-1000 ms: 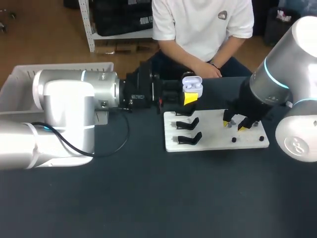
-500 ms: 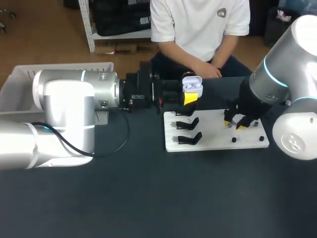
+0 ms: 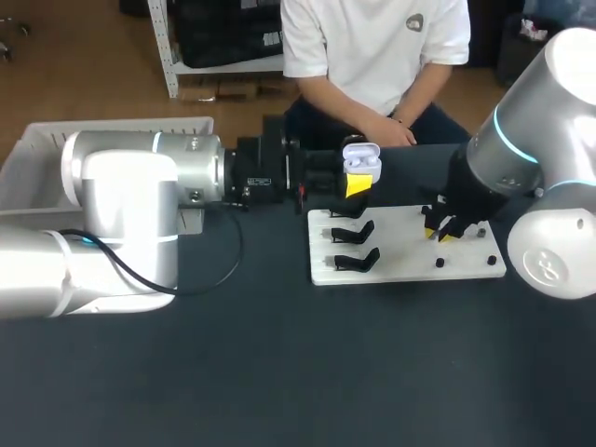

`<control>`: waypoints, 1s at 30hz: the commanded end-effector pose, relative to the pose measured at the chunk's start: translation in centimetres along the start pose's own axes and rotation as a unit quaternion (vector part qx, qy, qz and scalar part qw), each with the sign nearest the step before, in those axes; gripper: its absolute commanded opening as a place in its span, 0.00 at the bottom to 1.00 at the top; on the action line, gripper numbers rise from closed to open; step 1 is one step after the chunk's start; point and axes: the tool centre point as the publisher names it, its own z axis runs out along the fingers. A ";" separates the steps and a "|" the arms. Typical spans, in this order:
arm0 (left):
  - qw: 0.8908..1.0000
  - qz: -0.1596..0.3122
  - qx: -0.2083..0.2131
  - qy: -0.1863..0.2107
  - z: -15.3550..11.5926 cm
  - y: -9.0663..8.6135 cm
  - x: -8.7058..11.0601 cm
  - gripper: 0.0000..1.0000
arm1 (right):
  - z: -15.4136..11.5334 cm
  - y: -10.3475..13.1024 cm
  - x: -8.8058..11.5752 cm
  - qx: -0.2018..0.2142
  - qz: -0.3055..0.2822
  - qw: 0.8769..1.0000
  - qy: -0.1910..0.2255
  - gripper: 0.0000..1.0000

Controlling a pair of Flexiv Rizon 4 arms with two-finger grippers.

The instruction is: Pick up each earbud case from the left stands, insert the matching earbuds, close the lid, and place the case in the box.

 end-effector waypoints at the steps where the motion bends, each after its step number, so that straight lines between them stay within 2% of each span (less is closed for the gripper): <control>1: 1.000 0.001 -0.002 -0.002 0.0 -0.1 0.1 0.00 | -0.1 -0.1 0.0 0.002 0.000 1.000 -0.001 0.00; 9: 1.000 0.001 -0.002 -0.002 0.0 -0.1 0.1 0.00 | -1.8 0.0 0.1 0.004 -0.005 1.000 0.002 0.00; 15: 1.000 0.001 -0.002 -0.002 0.0 -0.1 0.1 0.00 | -4.2 0.6 1.1 0.010 -0.026 0.999 0.039 0.00; 24: 1.000 0.001 -0.002 -0.002 0.0 -0.1 0.1 0.00 | -8.6 1.7 4.4 0.024 -0.069 0.993 0.094 0.00; 30: 1.000 0.001 -0.002 -0.002 0.0 -0.1 0.1 0.00 | -11.6 3.3 6.5 0.015 -0.092 0.990 0.104 0.00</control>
